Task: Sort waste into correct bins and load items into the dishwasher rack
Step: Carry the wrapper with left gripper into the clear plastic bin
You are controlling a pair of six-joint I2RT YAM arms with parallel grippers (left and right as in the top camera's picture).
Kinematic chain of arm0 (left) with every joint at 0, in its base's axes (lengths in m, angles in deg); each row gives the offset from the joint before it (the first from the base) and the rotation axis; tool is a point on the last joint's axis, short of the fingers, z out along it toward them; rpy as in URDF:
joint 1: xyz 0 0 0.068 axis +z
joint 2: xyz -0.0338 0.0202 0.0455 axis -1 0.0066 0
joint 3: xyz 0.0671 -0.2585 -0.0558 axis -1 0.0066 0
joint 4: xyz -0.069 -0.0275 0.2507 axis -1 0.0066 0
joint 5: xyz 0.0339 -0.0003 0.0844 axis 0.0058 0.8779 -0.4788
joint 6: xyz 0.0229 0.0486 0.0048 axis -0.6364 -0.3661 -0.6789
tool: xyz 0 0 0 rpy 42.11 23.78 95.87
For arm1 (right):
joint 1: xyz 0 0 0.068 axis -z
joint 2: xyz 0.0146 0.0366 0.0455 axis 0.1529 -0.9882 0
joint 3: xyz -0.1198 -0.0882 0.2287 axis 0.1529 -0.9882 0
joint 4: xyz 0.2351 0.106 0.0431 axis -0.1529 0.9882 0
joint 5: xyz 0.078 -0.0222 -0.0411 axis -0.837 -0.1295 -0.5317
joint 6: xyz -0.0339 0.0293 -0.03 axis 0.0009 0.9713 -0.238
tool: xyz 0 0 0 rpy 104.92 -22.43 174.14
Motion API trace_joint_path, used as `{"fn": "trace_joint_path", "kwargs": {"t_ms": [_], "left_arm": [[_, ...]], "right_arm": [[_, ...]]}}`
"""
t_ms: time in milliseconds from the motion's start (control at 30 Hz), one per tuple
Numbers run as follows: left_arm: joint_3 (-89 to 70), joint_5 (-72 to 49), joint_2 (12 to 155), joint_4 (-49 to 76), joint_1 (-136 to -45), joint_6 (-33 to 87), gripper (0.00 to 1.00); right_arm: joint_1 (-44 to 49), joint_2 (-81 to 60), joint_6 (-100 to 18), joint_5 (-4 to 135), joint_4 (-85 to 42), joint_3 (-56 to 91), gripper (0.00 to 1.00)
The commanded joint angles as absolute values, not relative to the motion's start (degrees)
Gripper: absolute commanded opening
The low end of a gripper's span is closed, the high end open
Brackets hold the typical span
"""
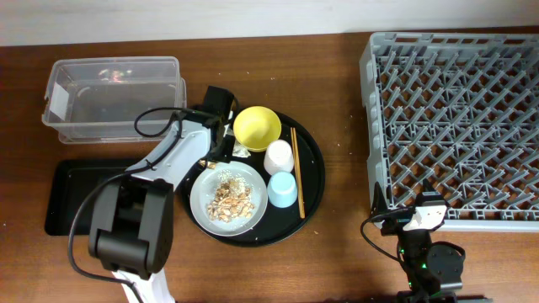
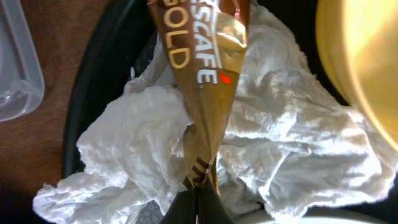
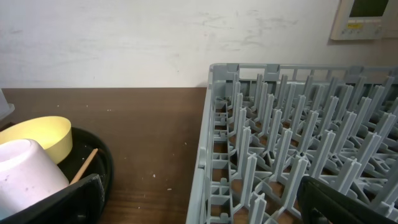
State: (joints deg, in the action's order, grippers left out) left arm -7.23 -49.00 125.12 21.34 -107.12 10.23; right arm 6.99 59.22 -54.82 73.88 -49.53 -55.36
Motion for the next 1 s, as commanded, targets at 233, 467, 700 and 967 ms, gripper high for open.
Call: {"fn": "trace_joint_path", "kwargs": {"t_ms": [233, 467, 700, 967], "left_arm": [[-9.4, -44.8, 105.0, 22.6, -106.4, 17.3, 0.01], [-9.4, -47.3, 103.8, 9.2, -91.6, 43.8, 0.01], [-9.4, -47.3, 111.6, -2.8, -85.5, 54.3, 0.03], [-9.4, -26.0, 109.5, -7.9, -85.3, 47.5, 0.96]], "right_arm": [[7.4, 59.7, -54.6, 74.4, -49.3, -55.8, 0.98], [7.4, 59.7, -54.6, 74.4, -49.3, -55.8, 0.98], [7.4, 59.7, -54.6, 74.4, -49.3, -55.8, 0.98], [7.4, 59.7, -54.6, 74.4, -49.3, -55.8, 0.98]]}}
